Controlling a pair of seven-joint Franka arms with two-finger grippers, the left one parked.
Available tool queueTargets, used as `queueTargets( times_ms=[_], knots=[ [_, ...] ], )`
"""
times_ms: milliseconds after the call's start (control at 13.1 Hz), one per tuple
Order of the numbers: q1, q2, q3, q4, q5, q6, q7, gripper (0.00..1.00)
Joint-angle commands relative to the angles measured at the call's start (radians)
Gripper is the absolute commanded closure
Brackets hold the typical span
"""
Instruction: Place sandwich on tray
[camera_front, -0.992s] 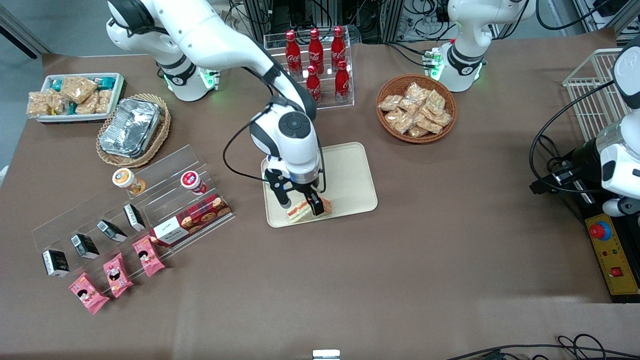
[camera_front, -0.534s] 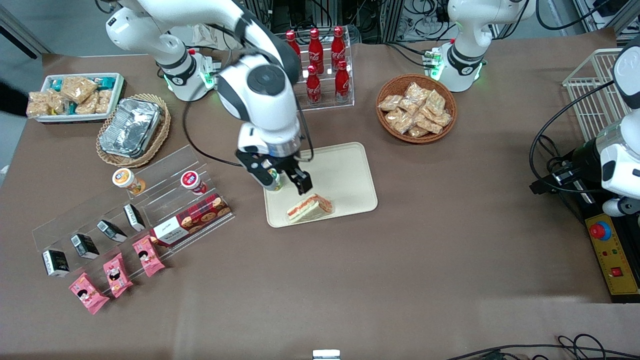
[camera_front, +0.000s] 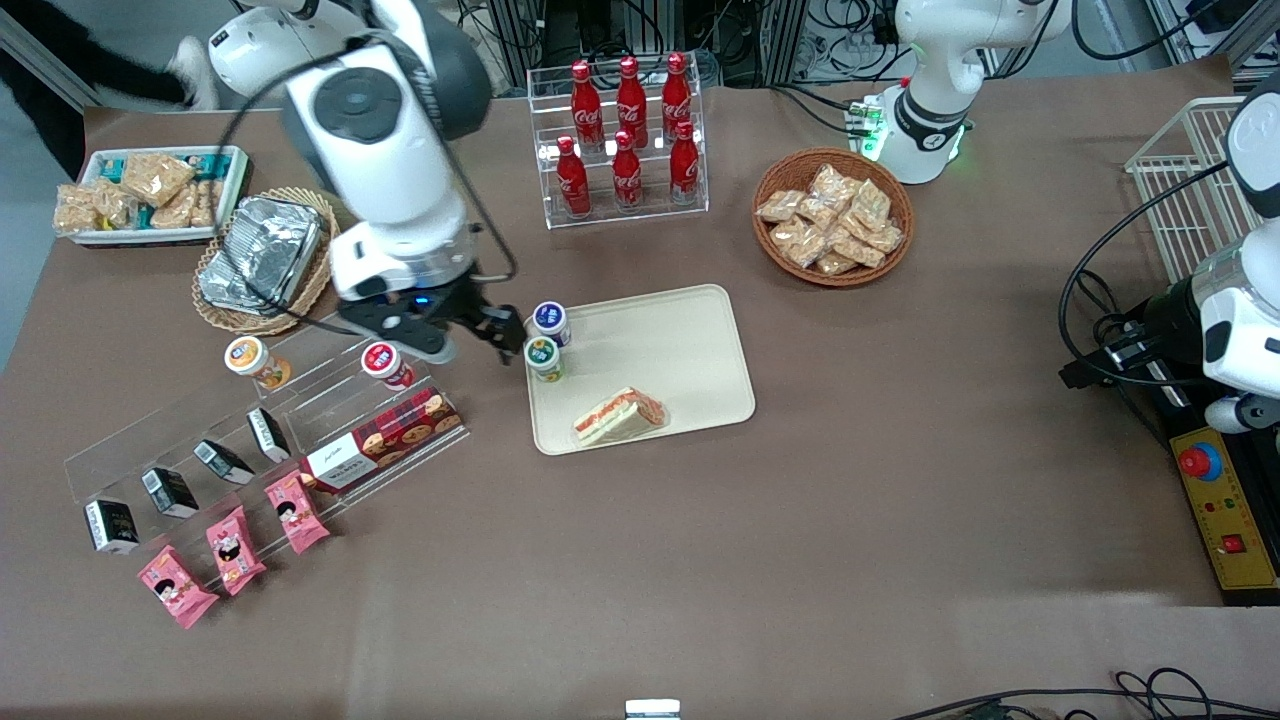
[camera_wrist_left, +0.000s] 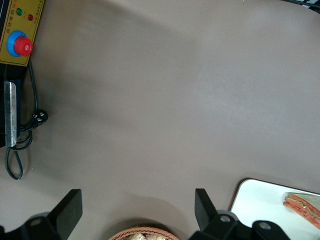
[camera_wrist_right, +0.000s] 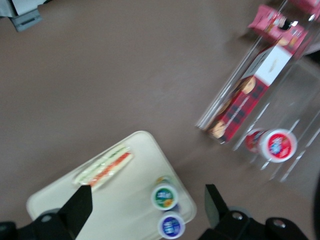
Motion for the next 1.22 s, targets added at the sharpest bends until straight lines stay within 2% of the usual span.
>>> queueTargets(
  times_ms=[0, 229, 382, 687, 916, 1145],
  knots=[
    [-0.1, -0.094, 0.011, -0.079, 0.016, -0.046, -0.233, 0.0],
    [-0.229, -0.173, 0.015, -0.13, 0.014, -0.074, -0.457, 0.0],
    [-0.33, -0.205, 0.021, -0.112, 0.013, -0.144, -0.603, 0.0],
    [-0.478, -0.21, 0.032, -0.008, 0.011, -0.212, -0.717, 0.0],
    [-0.605, -0.201, 0.115, 0.034, 0.013, -0.232, -0.743, 0.0],
    [-0.632, -0.199, 0.118, 0.048, 0.017, -0.232, -0.823, 0.0]
  ],
)
